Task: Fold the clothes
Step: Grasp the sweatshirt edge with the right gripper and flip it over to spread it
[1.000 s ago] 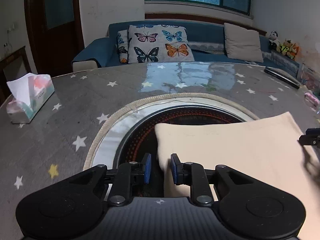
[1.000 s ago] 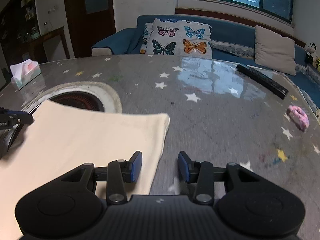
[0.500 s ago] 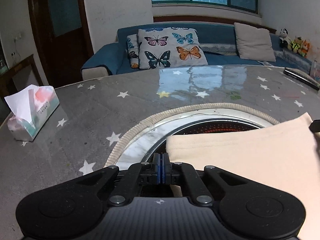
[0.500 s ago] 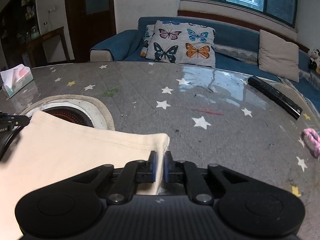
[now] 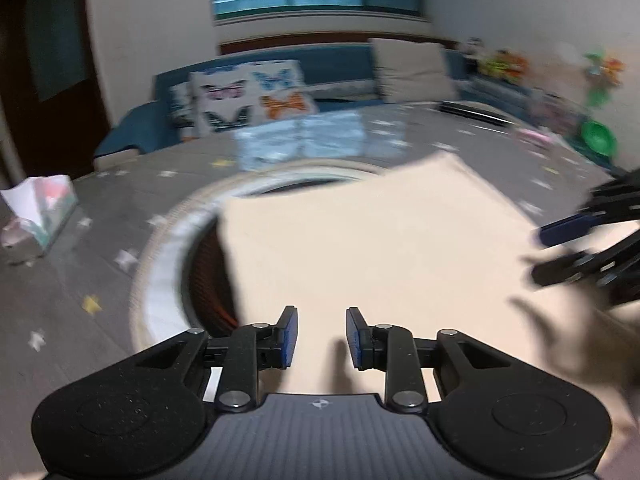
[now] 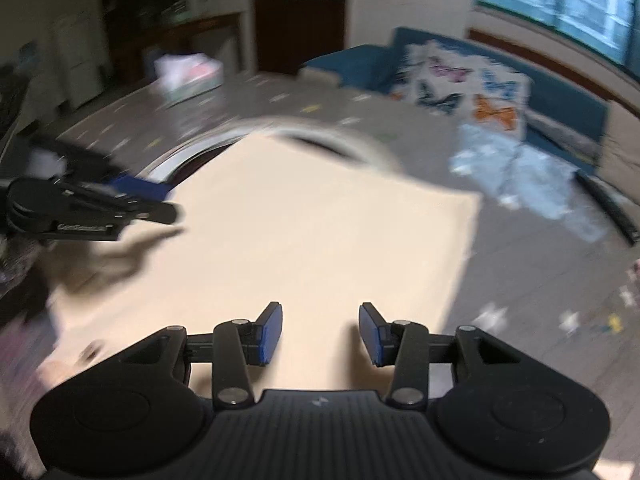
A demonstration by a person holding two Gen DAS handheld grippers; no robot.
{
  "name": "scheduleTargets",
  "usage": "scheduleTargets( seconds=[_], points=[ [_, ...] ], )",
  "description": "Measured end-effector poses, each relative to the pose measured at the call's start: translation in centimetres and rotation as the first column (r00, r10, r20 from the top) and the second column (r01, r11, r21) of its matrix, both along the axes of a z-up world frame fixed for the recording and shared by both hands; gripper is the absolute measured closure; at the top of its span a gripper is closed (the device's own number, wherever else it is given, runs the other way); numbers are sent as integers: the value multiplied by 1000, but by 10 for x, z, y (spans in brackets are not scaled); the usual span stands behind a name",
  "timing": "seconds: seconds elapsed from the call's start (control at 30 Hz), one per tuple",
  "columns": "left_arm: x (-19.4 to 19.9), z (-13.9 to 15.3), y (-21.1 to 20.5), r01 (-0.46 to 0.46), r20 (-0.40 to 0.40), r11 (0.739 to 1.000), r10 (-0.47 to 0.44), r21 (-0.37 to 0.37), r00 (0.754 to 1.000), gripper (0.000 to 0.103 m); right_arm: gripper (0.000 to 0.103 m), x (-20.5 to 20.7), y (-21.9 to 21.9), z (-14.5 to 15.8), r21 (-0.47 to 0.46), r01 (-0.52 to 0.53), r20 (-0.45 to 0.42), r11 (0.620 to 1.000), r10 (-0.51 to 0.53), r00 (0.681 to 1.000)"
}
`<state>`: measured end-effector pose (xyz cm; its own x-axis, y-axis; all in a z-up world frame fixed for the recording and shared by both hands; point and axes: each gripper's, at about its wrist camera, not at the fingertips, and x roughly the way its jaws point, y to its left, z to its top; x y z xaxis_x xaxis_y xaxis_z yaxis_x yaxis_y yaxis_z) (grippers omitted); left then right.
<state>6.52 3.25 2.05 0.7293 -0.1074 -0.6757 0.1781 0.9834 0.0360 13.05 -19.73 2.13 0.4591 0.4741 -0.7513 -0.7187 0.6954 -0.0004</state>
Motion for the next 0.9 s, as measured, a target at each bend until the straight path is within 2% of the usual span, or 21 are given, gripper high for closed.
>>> scheduleTargets(
  seconds=[0.13,0.33,0.53,0.7,0.83,0.9],
  points=[
    [-43,-1,-25,91,11,996,-91,-10,996,73,60,-45,9,-3,-2,-85,14,996,85,996],
    [-84,-7,-50,187,58,982,-186,-11,981,73,59,-85,12,-7,6,-127,40,992,127,991],
    [-106,-17,-64,244,87,968,-248,57,965,74,59,-107,4,-6,1,-121,72,993,121,990],
    [-109,-18,-60,218,75,976,-219,20,973,74,59,-101,7,9,49,-98,106,994,93,990],
    [-119,-7,-43,157,87,987,-154,-23,984,73,59,-99,19,-6,47,-118,66,992,115,991],
    [-129,2,-29,109,93,993,-104,-48,990,69,60,-104,21,-13,25,-141,73,990,139,988]
  ],
)
